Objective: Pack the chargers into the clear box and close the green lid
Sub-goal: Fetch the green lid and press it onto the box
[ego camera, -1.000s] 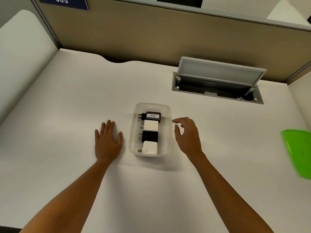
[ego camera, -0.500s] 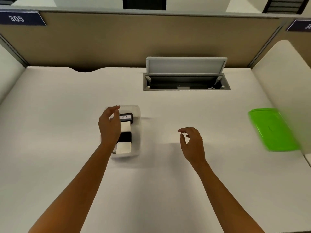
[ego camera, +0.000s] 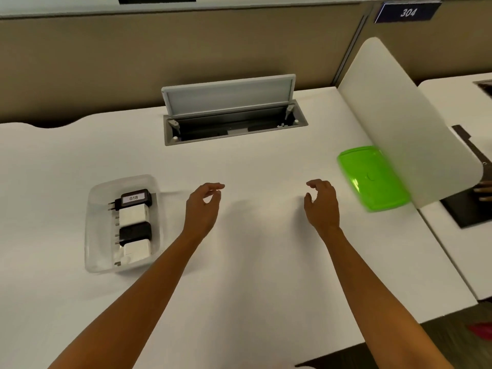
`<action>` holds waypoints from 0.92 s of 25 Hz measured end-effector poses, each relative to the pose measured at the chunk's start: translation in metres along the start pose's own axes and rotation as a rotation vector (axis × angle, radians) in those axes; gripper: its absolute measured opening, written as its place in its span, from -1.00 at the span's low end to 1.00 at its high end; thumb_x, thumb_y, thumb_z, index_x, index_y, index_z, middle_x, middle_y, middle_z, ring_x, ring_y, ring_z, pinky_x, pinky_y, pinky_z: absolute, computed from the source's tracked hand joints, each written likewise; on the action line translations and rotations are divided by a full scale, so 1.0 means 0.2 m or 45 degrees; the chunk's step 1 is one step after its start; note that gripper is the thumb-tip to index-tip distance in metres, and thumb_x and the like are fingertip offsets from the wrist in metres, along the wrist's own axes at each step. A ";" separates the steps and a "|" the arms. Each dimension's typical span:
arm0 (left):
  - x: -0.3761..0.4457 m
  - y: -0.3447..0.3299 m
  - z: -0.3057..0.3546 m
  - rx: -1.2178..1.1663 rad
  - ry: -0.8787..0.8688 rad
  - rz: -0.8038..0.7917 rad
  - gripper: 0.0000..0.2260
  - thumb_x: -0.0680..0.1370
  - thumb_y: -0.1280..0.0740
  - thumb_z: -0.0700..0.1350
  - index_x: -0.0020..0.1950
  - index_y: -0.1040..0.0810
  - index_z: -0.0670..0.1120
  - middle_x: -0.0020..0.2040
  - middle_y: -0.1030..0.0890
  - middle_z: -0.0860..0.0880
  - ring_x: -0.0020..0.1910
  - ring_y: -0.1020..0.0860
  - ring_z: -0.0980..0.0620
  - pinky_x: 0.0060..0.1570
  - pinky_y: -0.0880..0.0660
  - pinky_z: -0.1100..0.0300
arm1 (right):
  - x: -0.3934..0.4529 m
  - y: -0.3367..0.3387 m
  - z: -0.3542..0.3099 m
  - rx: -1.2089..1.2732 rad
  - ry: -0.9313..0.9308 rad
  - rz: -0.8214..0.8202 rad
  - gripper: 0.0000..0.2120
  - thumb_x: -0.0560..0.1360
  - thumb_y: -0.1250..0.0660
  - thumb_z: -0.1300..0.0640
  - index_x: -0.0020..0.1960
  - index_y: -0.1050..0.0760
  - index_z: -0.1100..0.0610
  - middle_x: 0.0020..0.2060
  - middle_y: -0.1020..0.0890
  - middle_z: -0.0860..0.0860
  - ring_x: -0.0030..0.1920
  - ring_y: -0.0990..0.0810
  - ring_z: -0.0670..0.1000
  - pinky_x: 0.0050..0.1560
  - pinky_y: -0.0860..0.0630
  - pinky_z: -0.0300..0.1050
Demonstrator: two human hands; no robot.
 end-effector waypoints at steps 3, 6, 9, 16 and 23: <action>-0.02 -0.07 -0.02 0.015 -0.008 -0.022 -0.81 0.63 -0.27 -0.21 0.16 -0.65 -0.09 0.16 -0.66 0.06 0.18 -0.57 0.10 -0.02 -0.39 0.58 | 0.11 0.03 0.20 -0.242 -0.212 -0.033 -0.34 0.49 -0.37 0.13 0.50 -0.18 0.21 0.42 -0.34 0.18 0.42 -0.32 0.19 0.37 -0.34 0.07; -0.05 -0.11 -0.07 0.035 0.041 -0.049 -0.81 0.63 -0.27 -0.23 0.15 -0.65 -0.10 0.16 -0.66 0.05 0.18 -0.57 0.09 -0.05 -0.40 0.57 | 0.18 0.03 0.33 -0.445 -0.354 -0.132 -0.18 0.54 -0.31 -0.07 0.57 0.03 0.27 0.52 -0.16 0.26 0.54 -0.12 0.22 0.53 -0.05 0.07; -0.06 -0.09 -0.13 0.047 0.098 -0.047 -0.80 0.63 -0.26 -0.21 0.15 -0.65 -0.07 0.18 -0.66 0.06 0.20 -0.57 0.09 0.00 -0.38 0.49 | 0.22 0.02 0.33 -0.551 -0.321 -0.084 -0.33 0.55 -0.28 0.01 0.52 -0.12 0.28 0.43 -0.31 0.27 0.45 -0.28 0.25 0.47 -0.14 0.10; -0.08 0.00 -0.12 0.027 0.108 0.000 -0.82 0.63 -0.27 -0.21 0.13 -0.65 -0.07 0.15 -0.67 0.07 0.17 -0.58 0.11 -0.03 -0.40 0.51 | 0.20 0.01 0.31 -0.720 -0.370 -0.035 -0.43 0.58 -0.18 0.14 0.52 -0.12 0.30 0.48 -0.23 0.29 0.48 -0.22 0.25 0.49 -0.02 0.15; -0.13 0.09 -0.15 0.033 0.090 0.004 -0.81 0.63 -0.26 -0.22 0.13 -0.65 -0.08 0.15 -0.67 0.06 0.17 -0.57 0.10 -0.02 -0.39 0.49 | 0.13 -0.06 0.11 -0.801 -0.177 -0.028 -0.62 0.57 -0.11 0.27 0.38 -0.29 0.25 0.15 -0.51 0.19 0.16 -0.51 0.23 0.16 -0.35 0.13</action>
Point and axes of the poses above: each hand's wrist, its own x-axis towards the middle knuckle, its own y-axis out of the back of the hand, z = x × y, the point moved 8 cm from there along x, towards the middle knuckle
